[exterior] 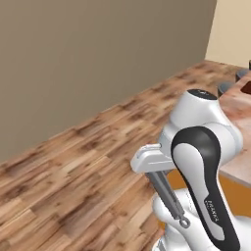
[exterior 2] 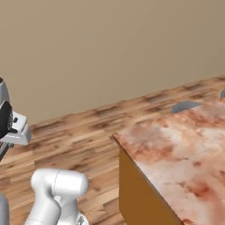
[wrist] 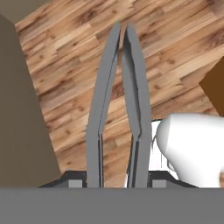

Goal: Take the tongs from the drawer on the left and place them on the dining counter next to the tray containing the hot dog.

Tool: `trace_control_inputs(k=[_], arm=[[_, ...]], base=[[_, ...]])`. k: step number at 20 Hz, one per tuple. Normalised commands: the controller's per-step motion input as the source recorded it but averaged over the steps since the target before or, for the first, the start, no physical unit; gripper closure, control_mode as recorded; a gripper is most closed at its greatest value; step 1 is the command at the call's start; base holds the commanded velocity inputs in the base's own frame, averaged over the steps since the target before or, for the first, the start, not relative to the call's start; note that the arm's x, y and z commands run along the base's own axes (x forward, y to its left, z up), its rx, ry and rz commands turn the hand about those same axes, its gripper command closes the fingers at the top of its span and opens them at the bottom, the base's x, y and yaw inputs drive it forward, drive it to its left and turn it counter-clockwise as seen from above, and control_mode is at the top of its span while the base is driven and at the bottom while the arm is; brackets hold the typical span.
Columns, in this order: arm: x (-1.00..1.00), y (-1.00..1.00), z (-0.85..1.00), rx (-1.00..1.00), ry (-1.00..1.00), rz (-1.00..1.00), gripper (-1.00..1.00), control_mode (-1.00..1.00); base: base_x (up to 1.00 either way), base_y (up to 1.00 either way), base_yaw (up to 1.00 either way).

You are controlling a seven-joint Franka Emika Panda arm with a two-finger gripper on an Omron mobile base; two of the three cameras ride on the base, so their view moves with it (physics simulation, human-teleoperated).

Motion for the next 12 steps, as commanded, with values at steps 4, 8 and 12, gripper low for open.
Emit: trace_control_inputs(k=[4,8,12], arm=[[0.00,0.00,0.00,0.00,0.00,0.00,1.00,1.00],[0.00,0.00,0.00,0.00,0.00,0.00,1.00,1.00],[0.00,0.00,0.00,0.00,0.00,0.00,1.00,1.00]], base=[[1.00,1.00,-0.38],[1.00,1.00,-0.49],[1.00,1.00,-0.61]])
